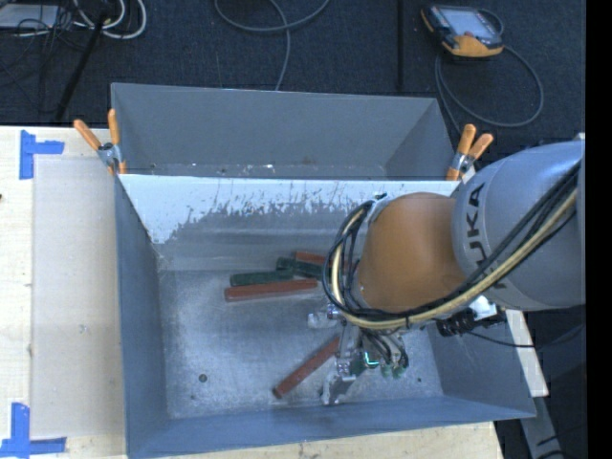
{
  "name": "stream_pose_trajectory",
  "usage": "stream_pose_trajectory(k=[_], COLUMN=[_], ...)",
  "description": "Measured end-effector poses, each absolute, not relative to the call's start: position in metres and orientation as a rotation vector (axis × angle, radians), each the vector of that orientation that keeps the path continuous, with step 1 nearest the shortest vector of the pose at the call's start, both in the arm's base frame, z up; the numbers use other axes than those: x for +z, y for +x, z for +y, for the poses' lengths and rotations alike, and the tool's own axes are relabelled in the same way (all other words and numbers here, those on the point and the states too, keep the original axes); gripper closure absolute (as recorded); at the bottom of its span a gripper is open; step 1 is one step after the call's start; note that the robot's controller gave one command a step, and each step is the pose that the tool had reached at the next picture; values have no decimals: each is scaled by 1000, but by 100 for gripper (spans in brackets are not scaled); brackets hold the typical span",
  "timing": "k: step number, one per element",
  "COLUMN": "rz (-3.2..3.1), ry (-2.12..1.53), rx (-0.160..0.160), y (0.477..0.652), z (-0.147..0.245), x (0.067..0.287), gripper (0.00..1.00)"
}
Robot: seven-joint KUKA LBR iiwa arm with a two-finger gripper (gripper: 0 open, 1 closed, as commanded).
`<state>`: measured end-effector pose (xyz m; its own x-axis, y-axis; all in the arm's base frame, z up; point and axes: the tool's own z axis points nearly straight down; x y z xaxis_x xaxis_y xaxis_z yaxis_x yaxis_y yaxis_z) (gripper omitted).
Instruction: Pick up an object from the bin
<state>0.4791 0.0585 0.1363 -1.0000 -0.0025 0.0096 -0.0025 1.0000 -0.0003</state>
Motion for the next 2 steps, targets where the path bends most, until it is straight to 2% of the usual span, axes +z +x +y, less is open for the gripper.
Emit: stream_pose_trajectory(k=[1,2], rz=[-3139,-3143], ry=[1,176], rx=[0,-3], y=[481,509], z=[58,37], x=[140,75], gripper=[0,100])
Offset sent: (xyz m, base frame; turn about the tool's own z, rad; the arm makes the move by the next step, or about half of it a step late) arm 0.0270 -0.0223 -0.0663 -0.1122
